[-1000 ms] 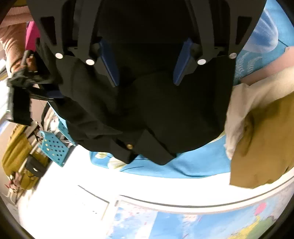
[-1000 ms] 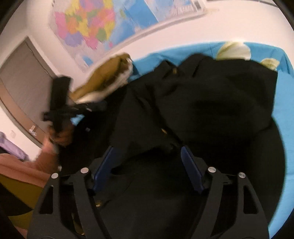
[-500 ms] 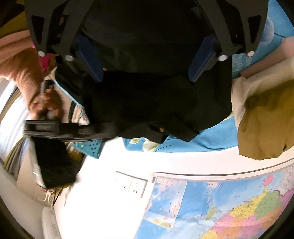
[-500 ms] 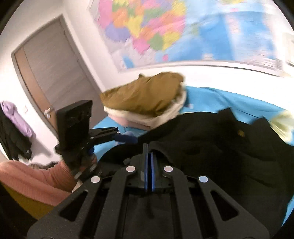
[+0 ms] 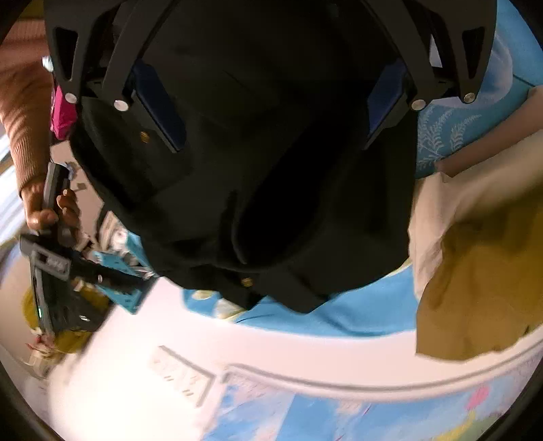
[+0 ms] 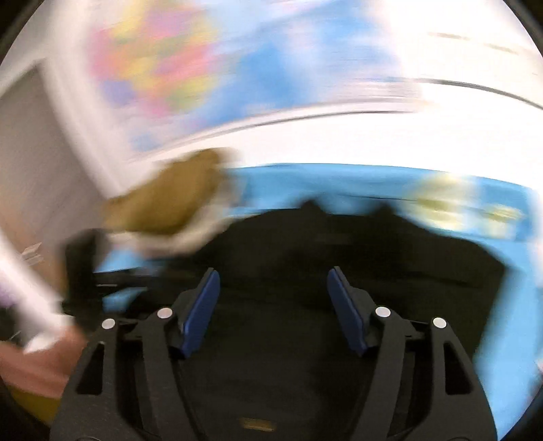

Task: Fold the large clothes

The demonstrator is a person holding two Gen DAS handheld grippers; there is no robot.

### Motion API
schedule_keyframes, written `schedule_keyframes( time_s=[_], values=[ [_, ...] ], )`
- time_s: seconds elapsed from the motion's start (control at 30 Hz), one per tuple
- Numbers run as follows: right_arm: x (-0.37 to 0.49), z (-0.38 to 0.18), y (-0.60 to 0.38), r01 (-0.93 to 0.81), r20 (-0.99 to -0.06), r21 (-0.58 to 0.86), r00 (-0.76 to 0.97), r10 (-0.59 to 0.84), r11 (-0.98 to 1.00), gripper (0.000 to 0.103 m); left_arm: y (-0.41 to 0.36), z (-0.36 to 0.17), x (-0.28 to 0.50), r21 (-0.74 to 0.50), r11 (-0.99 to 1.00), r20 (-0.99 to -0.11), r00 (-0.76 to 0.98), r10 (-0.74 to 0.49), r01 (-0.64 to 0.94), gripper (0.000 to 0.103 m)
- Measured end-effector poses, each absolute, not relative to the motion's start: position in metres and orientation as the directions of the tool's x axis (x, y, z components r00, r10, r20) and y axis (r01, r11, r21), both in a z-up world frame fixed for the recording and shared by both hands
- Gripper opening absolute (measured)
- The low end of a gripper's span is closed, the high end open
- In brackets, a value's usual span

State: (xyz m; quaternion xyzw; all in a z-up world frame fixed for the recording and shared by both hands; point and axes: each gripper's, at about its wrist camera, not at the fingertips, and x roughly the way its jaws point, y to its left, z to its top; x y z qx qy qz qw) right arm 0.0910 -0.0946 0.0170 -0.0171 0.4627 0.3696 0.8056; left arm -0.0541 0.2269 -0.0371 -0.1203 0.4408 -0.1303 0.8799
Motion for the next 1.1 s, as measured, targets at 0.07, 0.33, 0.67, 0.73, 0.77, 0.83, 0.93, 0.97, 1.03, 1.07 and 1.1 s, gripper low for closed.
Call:
schedule_keyframes(
  time_s=[0.07, 0.33, 0.67, 0.73, 0.77, 0.83, 0.93, 0.97, 1.03, 1.07, 1.1],
  values=[
    [0.115, -0.007, -0.136, -0.486, -0.797, 0.297, 0.348, 0.493, 0.822, 0.073, 0.235, -0.042, -0.044, -0.352, 0.933, -0.761, 0.559, -0.330, 0.071, 0.083],
    [0.144, -0.090, -0.172, -0.375, -0.802, 0.472, 0.194, 0.565, 0.798, 0.057, 0.256, -0.059, -0.028, -0.374, 0.924, -0.809, 0.514, -0.286, -0.075, 0.027],
    [0.142, -0.078, -0.164, -0.418, -0.839, 0.348, 0.260, 0.478, 0.839, 0.015, 0.259, -0.038, -0.055, -0.303, 0.952, -0.796, 0.562, -0.224, -0.048, 0.071],
    [0.138, -0.080, -0.158, -0.424, -0.865, 0.287, 0.270, 0.422, 0.859, 0.026, 0.260, -0.028, -0.070, -0.243, 0.969, -0.795, 0.581, -0.173, -0.044, 0.076],
    [0.135, -0.076, -0.156, -0.420, -0.866, 0.262, 0.296, 0.404, 0.869, 0.030, 0.262, -0.025, -0.080, -0.210, 0.976, -0.797, 0.587, -0.141, -0.050, 0.078],
    [0.124, -0.061, -0.154, -0.439, -0.847, 0.237, 0.344, 0.406, 0.867, 0.052, 0.266, -0.022, -0.099, -0.150, 0.986, -0.813, 0.577, -0.083, -0.070, 0.081],
    [0.096, -0.032, -0.147, -0.494, -0.793, 0.259, 0.382, 0.474, 0.830, 0.057, 0.268, -0.030, -0.126, -0.074, 0.994, -0.837, 0.547, -0.016, -0.086, 0.083],
    [0.082, -0.023, -0.139, -0.538, -0.775, 0.270, 0.371, 0.512, 0.799, 0.058, 0.267, -0.033, -0.132, -0.058, 0.995, -0.842, 0.540, -0.003, -0.085, 0.083],
    [0.051, -0.011, -0.114, -0.646, -0.752, 0.280, 0.312, 0.580, 0.710, 0.064, 0.262, -0.041, -0.142, -0.047, 0.997, -0.850, 0.527, -0.008, -0.062, 0.083],
    [0.037, -0.007, -0.102, -0.689, -0.745, 0.278, 0.285, 0.604, 0.669, 0.069, 0.259, -0.044, -0.145, -0.056, 0.997, -0.850, 0.526, -0.023, -0.048, 0.083],
    [0.024, -0.004, -0.088, -0.729, -0.739, 0.278, 0.253, 0.624, 0.625, 0.070, 0.256, -0.047, -0.146, -0.062, 0.997, -0.851, 0.524, -0.033, -0.039, 0.083]
  ],
)
